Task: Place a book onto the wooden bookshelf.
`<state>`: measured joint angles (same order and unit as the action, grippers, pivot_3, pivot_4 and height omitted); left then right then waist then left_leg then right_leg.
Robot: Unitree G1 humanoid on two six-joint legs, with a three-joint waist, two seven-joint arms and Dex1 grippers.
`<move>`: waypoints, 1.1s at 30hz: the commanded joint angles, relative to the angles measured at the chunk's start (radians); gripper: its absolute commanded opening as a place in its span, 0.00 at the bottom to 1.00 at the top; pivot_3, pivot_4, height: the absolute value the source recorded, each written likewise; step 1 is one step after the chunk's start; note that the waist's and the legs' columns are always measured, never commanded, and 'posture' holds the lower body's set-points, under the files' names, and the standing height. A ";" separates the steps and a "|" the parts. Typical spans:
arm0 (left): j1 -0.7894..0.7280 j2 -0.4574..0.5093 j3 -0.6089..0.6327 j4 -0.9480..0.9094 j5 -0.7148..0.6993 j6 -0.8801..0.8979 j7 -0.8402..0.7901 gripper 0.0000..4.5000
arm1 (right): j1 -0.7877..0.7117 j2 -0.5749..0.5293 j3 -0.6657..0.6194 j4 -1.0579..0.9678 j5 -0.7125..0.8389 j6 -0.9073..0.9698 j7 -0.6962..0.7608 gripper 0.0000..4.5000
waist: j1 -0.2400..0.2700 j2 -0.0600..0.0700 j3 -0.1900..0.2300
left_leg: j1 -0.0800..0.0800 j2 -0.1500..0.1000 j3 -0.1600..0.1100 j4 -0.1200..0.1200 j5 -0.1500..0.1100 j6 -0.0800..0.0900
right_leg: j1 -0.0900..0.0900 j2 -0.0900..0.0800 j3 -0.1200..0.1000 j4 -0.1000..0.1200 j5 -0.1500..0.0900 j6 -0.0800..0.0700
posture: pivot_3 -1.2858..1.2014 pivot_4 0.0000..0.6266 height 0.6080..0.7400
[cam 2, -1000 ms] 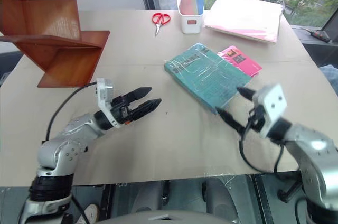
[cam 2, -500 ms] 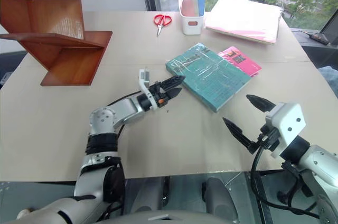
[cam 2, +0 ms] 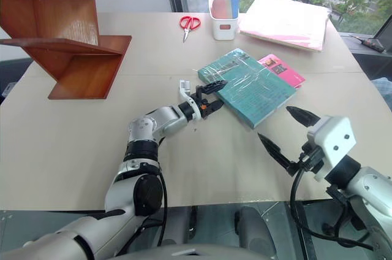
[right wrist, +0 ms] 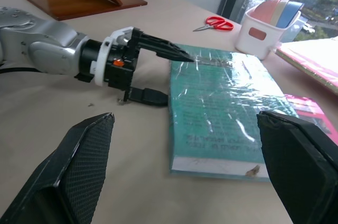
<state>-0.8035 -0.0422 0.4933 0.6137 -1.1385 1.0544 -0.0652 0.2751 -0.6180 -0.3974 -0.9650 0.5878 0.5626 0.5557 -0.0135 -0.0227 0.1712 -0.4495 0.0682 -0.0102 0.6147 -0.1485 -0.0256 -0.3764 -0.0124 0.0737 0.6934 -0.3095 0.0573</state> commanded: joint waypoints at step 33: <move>0.058 0.213 -0.112 -0.454 0.040 0.078 -0.231 0.01 | -0.132 -0.002 0.102 0.059 -0.015 -0.052 -0.031 1.00 | -0.002 -0.002 0.001 | -0.001 -0.004 -0.001 -0.002 0.000 0.000 | -0.001 -0.003 0.000 0.000 0.000 0.001 | 0.52 0.24 1.00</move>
<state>-0.7225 0.1516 0.4347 0.2632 -1.1178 1.1720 -0.2039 0.1620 -0.6207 -0.2908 -0.8931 0.5588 0.5385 0.5201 -0.0156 -0.0246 0.1721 -0.4506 0.0645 -0.0112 0.6125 -0.1483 -0.0259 -0.3773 -0.0154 0.0734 0.6931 -0.3099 0.0579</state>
